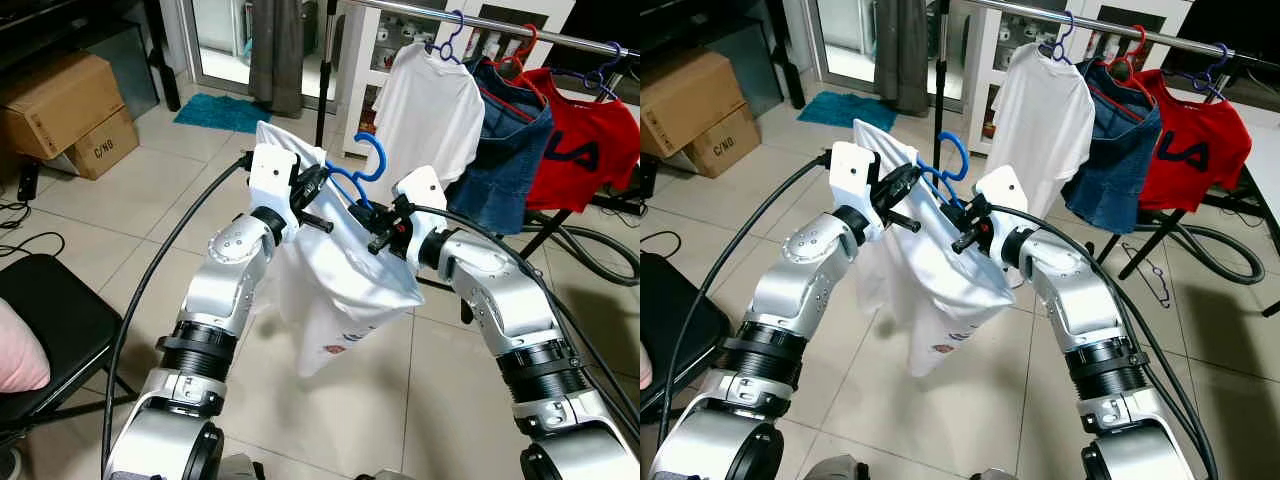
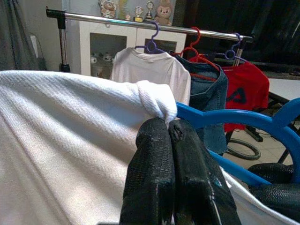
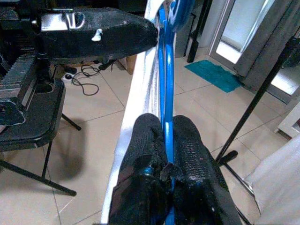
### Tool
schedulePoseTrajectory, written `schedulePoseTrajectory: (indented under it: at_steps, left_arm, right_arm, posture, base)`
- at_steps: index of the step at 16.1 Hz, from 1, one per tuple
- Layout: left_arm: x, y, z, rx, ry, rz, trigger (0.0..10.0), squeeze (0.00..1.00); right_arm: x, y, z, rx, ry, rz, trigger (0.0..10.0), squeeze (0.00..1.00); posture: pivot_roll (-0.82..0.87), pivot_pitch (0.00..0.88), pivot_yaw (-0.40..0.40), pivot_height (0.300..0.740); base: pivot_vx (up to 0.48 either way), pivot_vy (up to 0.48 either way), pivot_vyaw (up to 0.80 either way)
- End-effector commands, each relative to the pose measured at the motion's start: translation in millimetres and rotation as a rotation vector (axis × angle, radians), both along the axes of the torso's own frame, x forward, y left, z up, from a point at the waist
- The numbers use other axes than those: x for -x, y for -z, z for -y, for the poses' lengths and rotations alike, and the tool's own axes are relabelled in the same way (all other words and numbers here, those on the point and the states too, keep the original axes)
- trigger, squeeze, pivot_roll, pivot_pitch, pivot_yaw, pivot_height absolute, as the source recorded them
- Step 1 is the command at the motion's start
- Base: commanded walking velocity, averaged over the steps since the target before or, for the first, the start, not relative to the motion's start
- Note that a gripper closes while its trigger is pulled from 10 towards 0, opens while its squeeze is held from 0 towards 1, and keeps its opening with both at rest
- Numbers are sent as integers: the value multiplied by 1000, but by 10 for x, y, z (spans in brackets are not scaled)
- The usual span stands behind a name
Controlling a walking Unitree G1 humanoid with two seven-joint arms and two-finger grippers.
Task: Hang hanger
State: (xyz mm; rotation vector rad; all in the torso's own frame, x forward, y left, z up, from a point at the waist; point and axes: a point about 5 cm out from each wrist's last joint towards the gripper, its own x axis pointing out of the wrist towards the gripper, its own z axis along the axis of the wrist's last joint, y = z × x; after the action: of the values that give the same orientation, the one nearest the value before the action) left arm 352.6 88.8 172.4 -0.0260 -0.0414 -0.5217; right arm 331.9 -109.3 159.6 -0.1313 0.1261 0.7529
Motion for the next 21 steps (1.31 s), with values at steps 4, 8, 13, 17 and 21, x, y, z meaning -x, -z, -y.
schedulePoseTrajectory:
  at_steps: [4,8,13,17,21]
  left_arm:
    - [100,-149,20,25,-13,64,0,0]
    - [122,-230,-75,51,-77,96,0,0]
    - [145,-293,-293,-2,-278,147,0,0]
    - [105,-515,-575,-56,-498,296,0,0]
    - [271,-34,6,-137,-62,52,0,0]
  right_arm:
    - [-53,87,194,92,112,-56,0,0]
    - [-35,199,256,137,146,-116,0,0]
    - [-41,308,456,175,291,-216,0,0]
    - [-20,333,504,176,320,-241,0,0]
    - [-61,196,411,105,318,-190,0,0]
  posture:
    - [-29,0,-77,740]
    - [-25,0,-78,740]
    - [-30,0,-70,740]
    - [-27,0,-70,740]
    - [-26,0,-67,740]
  base:
    - [0,0,0]
    - [0,0,0]
    - [0,0,0]
    - [0,0,0]
    - [0,0,0]
